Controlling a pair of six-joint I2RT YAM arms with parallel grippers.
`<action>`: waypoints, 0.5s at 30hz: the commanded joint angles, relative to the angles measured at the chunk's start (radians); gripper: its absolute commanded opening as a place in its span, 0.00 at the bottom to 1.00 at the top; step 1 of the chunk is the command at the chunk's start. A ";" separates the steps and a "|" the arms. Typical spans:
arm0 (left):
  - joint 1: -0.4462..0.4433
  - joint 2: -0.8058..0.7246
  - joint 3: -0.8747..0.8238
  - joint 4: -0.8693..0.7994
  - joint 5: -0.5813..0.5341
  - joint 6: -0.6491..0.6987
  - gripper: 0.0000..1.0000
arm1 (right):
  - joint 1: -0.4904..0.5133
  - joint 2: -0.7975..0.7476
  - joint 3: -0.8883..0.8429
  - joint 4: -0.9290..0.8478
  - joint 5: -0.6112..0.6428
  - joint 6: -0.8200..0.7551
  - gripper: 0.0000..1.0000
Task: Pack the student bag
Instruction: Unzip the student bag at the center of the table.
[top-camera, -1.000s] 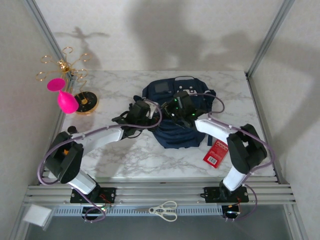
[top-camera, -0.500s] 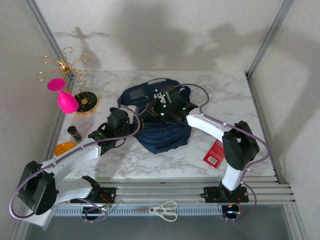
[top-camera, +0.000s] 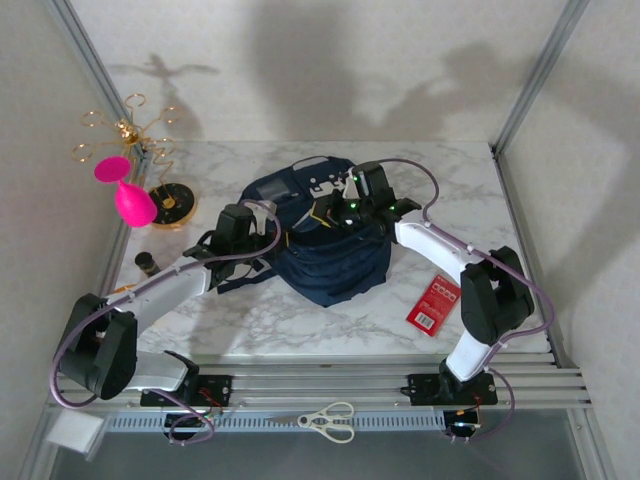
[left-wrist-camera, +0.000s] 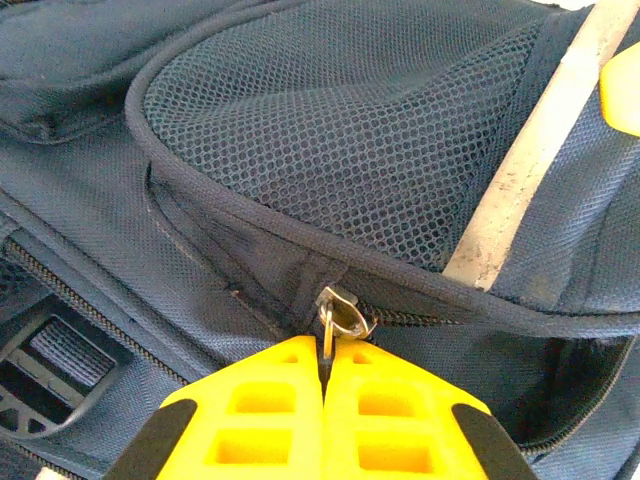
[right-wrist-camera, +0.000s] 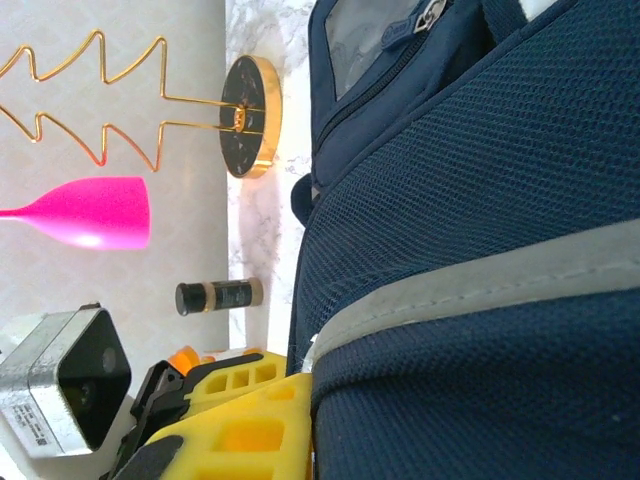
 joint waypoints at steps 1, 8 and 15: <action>0.054 -0.001 -0.013 -0.058 -0.089 -0.013 0.00 | -0.020 -0.026 0.001 -0.018 -0.033 -0.056 0.15; 0.015 -0.195 -0.078 -0.134 -0.072 -0.102 0.47 | -0.020 -0.140 -0.045 -0.175 0.008 -0.186 0.56; -0.179 -0.351 -0.143 -0.135 -0.113 -0.279 0.57 | -0.097 -0.481 -0.288 -0.371 0.127 -0.194 0.77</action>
